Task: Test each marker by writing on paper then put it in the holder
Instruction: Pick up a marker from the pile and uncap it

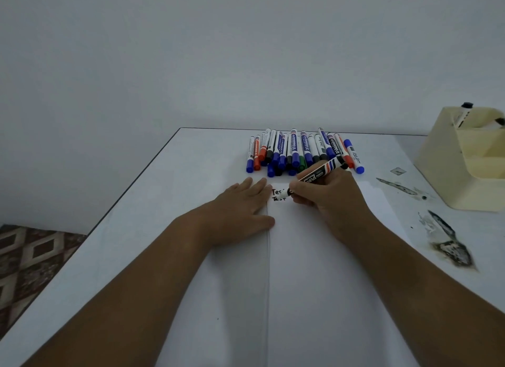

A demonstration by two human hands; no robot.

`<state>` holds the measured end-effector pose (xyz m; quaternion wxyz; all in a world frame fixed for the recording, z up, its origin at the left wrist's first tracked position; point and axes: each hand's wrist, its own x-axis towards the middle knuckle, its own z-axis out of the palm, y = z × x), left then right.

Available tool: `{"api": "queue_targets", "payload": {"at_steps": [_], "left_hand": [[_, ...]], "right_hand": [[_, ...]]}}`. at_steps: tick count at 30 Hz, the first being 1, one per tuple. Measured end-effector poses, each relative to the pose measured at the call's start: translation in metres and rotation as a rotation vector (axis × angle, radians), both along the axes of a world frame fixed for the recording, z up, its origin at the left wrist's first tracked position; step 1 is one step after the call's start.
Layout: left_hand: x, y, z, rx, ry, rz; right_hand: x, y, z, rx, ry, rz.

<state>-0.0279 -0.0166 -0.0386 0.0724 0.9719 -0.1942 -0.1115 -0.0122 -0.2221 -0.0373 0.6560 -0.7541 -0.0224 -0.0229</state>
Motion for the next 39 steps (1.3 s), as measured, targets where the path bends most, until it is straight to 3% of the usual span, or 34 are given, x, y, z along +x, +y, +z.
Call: {"api": "queue_targets", "payload": {"at_steps": [6,10,20,30,39], "left_hand": [[0.001,0.003,-0.002,-0.009,-0.002,0.000],[-0.002,0.000,-0.001,-0.017,-0.024,0.002],[0.003,0.000,-0.003,0.065,-0.014,-0.014],[0.005,0.002,-0.001,0.057,0.033,-0.012],[-0.009,-0.002,0.005,0.053,0.008,0.026]], "right_hand": [[0.002,-0.008,-0.002,-0.029,-0.019,-0.042],[0.005,-0.012,0.000,0.142,0.029,-0.058],[0.004,-0.008,0.000,0.248,0.033,-0.062],[0.004,0.005,-0.004,0.208,0.048,-0.070],[-0.002,0.003,-0.004,-0.015,-0.046,-0.040]]}}
